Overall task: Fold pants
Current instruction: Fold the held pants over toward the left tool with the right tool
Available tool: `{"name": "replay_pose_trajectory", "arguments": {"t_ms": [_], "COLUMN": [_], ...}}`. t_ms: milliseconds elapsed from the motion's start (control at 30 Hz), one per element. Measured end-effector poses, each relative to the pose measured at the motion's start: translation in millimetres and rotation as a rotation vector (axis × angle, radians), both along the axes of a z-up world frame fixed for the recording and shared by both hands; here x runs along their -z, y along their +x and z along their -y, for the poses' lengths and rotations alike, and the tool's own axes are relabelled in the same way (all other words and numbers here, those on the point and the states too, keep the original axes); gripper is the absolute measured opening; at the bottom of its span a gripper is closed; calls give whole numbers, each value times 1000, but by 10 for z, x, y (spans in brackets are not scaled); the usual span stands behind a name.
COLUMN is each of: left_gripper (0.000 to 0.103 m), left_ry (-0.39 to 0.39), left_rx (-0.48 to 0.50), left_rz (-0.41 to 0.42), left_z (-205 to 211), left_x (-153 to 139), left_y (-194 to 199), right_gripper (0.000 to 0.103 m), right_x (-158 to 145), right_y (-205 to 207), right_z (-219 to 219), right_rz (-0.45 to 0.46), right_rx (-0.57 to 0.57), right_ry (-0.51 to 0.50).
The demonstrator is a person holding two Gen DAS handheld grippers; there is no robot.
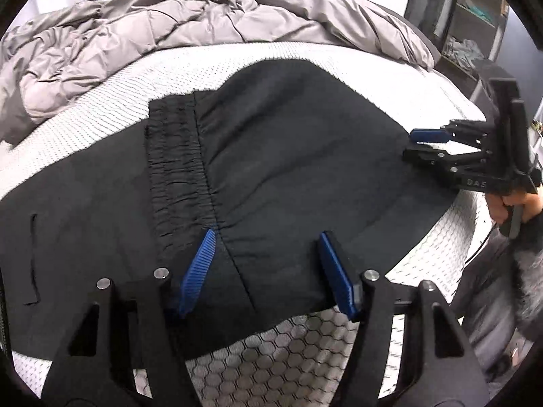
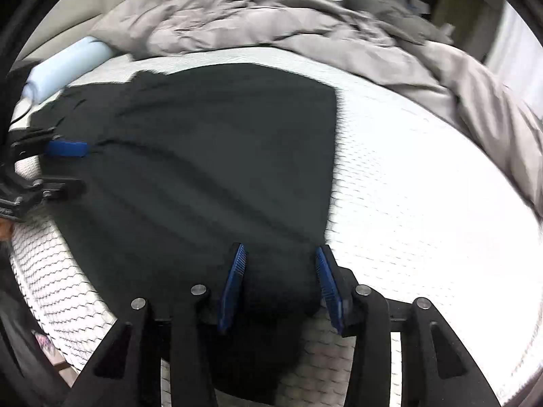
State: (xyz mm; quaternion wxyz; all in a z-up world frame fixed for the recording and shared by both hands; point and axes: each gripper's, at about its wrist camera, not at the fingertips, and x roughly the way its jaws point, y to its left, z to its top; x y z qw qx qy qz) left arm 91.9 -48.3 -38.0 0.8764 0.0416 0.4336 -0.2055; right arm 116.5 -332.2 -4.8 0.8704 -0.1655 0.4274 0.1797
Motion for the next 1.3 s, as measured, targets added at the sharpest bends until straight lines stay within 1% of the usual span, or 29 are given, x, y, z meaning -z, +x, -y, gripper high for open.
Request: {"name": "replay_pose_trajectory", "arguments": {"t_ms": [67, 100, 167, 200, 233, 267, 300, 333, 367, 433, 500, 533, 600, 633, 667, 700, 767, 833, 867, 900, 933, 967, 1000, 1067, 1100, 1167, 1233, 1267, 1300], "left_gripper": [62, 62, 62, 62, 62, 59, 55, 52, 48, 47, 47, 48, 48, 48, 50, 52, 52, 51, 46, 36, 31, 24, 23, 23, 23, 23, 23, 27, 32], "left_ry": [-78, -89, -66, -44, -15, -3, -6, -13, -24, -42, -30, -21, -30, -62, -79, -83, -32, 40, 29, -20, -61, -100, -122, -151, -134, -61, -51, -46, -33], "left_rx": [5, -7, -12, -14, -24, -29, -31, -26, -19, -12, -21, -27, -27, -15, -5, 2, 16, 15, 14, 12, 7, -2, -11, -22, -22, -26, -21, -15, -16], "left_rz": [40, 46, 18, -6, -44, -76, -82, -82, -77, -80, -68, -58, -25, 2, 12, 9, -25, -88, -116, -131, -135, -148, -155, -161, -157, -124, -78, -35, 0], "left_z": [-7, 21, 150, 211, 252, 258, 249, 215, 173, 105, 75, 76, 108, 132, 163, 215, 343, 399, 359, 262, 170, 54, -31, -133, -120, -2, 38, 87, 151], "left_x": [-191, -254, -241, -171, -64, 39, 82, 89, 72, 59, 41, 15, -138, -245, -339, -370, -304, -71, 22, 78, 79, 57, 38, 7, -3, -110, -266, -363, -425], "left_y": [35, 76, 294, 423, 539, 636, 685, 695, 684, 669, 589, 542, 461, 454, 465, 531, 743, 980, 1047, 1087, 1107, 1121, 1130, 1095, 1069, 992, 992, 996, 1029], "right_gripper": [44, 46, 46, 46, 46, 46, 46, 46, 46, 46, 47, 47, 47, 47, 48, 48, 48, 49, 49, 48, 48, 48, 48, 48, 48, 48, 48, 48, 49], "right_x": [-153, -180, -165, -117, -30, 75, 145, 211, 240, 202, 158, 104, -51, -135, -188, -214, -197, -53, 61, 189, 303, 277, 244, 177, 178, 134, -8, -66, -118], "right_y": [-64, -55, 68, 131, 207, 269, 291, 335, 376, 424, 411, 387, 403, 372, 375, 417, 548, 715, 807, 910, 937, 939, 939, 935, 944, 915, 845, 839, 835], "right_z": [-130, -248, -550, -666, -751, -797, -757, -705, -579, -281, -50, 36, 2, -48, -134, -257, -486, -654, -756, -785, -778, -751, -684, -500, -422, -366, -401, -438, -495], "right_rz": [16, 16, -1, -19, -57, -91, -86, -67, -53, -48, -11, -5, 7, 21, 18, -2, -38, -89, -120, -141, -153, -142, -124, -71, -67, -48, -26, -19, -15], "right_rx": [-64, -93, -144, -160, -172, -177, -160, -125, -84, -5, 81, 97, 65, 34, 3, -32, -83, -126, -133, -127, -130, -136, -122, -44, -14, -24, -50, -65, -83], "right_ry": [117, 138, 143, 142, 136, 111, 71, 20, -6, -12, -55, -36, 65, 112, 135, 146, 150, 126, 110, 84, 57, 53, 29, -48, -60, -61, -5, 33, 77]}}
